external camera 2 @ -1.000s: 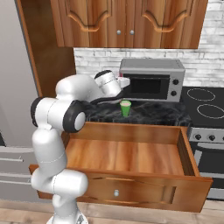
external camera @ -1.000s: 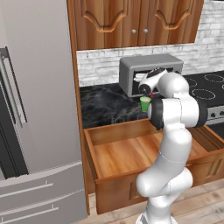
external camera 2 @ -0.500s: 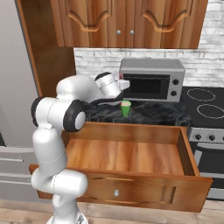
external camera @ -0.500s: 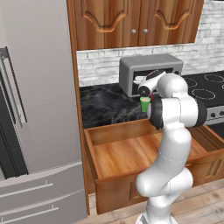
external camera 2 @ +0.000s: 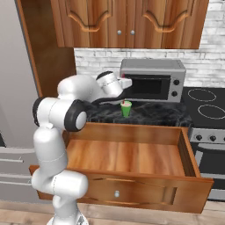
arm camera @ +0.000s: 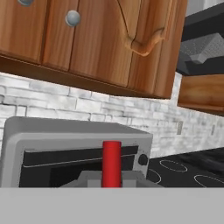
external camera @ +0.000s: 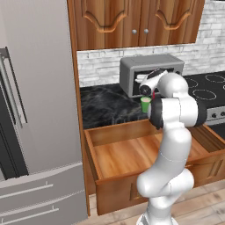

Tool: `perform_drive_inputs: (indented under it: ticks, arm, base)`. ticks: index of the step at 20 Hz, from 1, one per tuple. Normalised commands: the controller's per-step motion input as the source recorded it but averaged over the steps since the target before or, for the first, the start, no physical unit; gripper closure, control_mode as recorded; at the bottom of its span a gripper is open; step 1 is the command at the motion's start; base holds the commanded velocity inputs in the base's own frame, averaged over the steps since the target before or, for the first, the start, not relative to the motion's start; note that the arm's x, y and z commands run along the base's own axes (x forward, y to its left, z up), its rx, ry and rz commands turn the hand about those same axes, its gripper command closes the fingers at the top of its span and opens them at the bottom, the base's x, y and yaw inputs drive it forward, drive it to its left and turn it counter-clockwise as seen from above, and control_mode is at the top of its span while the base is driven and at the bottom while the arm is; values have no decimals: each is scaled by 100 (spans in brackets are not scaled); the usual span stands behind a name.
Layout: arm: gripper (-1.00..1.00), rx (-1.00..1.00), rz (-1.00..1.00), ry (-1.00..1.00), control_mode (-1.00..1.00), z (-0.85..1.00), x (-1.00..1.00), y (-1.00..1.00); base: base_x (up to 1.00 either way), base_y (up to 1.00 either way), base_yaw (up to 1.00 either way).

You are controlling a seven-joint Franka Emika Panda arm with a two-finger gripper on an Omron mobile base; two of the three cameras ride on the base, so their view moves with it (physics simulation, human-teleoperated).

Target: Pick up the straw from the right drawer and put it inside the smoothie cup.

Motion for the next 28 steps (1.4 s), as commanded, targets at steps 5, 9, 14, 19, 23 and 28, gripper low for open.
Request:
perform_drive_inputs:
  ticks: [5,9,14,19,23,28]
  arm:
    - [100,0,0,-15,-100,-1,1,-4]
    - [100,7,-3,-15,-100,-19,-19,0]
    - [100,17,-8,-10,-100,-19,0,0]
    - [100,15,-8,-8,-100,-18,3,-2]
    - [100,0,-2,-5,-100,-26,6,-11]
    - [100,0,0,0,-100,-37,0,-20]
  base:
    - [0,0,0]
    - [0,0,0]
    - [0,0,0]
    - [0,0,0]
    - [0,0,0]
    - [0,0,0]
